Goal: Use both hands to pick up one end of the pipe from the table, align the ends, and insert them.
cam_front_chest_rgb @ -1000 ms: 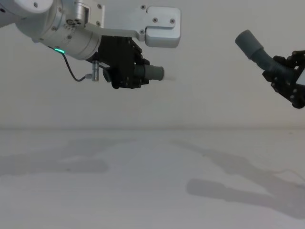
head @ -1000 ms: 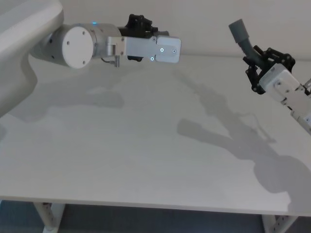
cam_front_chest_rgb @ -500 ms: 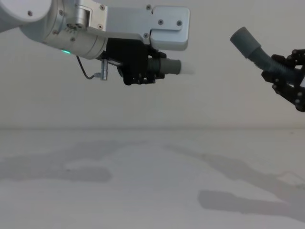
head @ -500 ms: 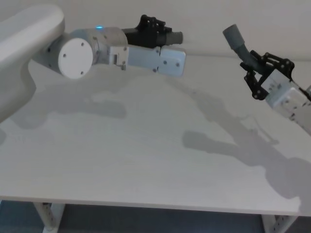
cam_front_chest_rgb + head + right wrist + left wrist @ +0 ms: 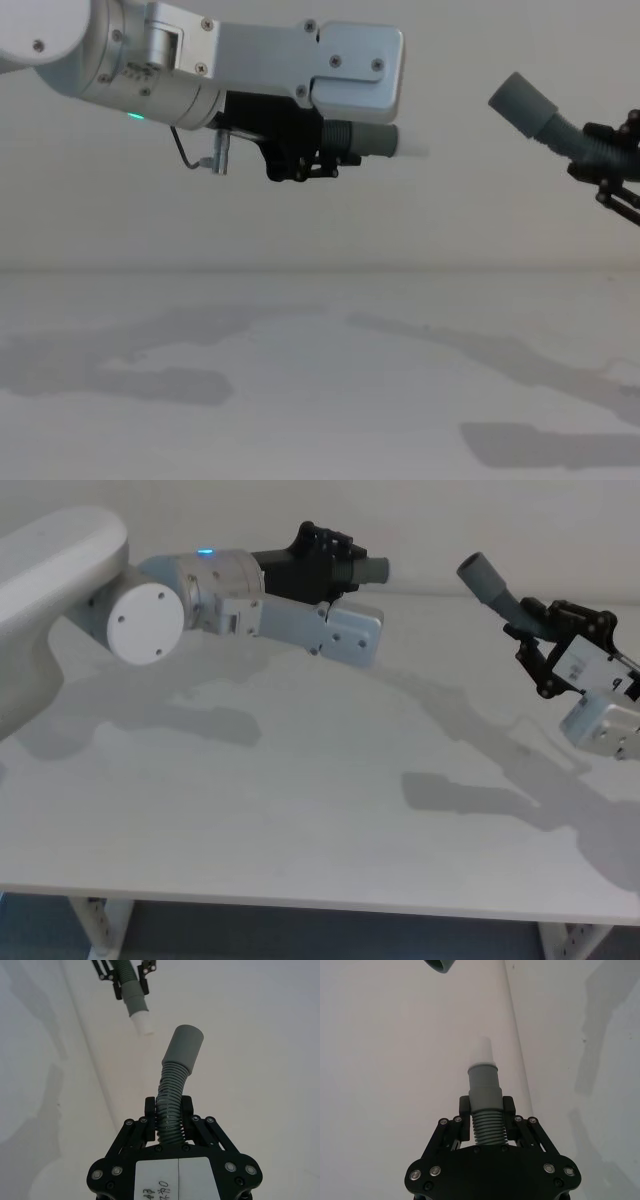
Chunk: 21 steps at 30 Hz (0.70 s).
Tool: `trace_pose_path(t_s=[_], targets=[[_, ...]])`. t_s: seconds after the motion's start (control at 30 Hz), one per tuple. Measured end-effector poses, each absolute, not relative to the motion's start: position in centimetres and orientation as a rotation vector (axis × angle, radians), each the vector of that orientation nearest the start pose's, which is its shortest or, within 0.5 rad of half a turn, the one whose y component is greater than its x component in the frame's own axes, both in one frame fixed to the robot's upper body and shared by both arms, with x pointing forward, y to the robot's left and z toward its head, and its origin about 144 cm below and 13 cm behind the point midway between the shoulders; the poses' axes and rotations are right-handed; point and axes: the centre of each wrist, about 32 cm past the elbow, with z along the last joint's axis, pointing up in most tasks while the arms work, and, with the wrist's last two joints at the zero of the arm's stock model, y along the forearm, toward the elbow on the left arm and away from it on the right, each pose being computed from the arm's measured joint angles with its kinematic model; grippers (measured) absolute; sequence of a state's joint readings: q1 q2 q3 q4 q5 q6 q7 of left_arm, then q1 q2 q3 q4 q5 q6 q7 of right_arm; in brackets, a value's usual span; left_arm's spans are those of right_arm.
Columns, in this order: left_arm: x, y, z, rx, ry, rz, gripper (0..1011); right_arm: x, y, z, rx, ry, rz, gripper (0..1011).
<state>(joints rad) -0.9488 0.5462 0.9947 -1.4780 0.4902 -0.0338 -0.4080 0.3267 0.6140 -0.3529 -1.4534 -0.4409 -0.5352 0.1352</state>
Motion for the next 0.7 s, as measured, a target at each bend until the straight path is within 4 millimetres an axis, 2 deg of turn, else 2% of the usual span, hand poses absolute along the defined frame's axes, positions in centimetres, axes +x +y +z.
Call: trace_pose_path(t_s=[0.3, 0.7], targets=[[57.5, 16.5, 133.8, 0.763, -1.347, 0.409, 378, 53.0, -33.1, 122.8, -0.472, -1.265, -0.722, 289], [57.3, 16.5, 133.8, 0.757, -1.357, 0.401, 378, 53.8, -32.7, 124.1, -0.641, -1.396, -0.635, 289]])
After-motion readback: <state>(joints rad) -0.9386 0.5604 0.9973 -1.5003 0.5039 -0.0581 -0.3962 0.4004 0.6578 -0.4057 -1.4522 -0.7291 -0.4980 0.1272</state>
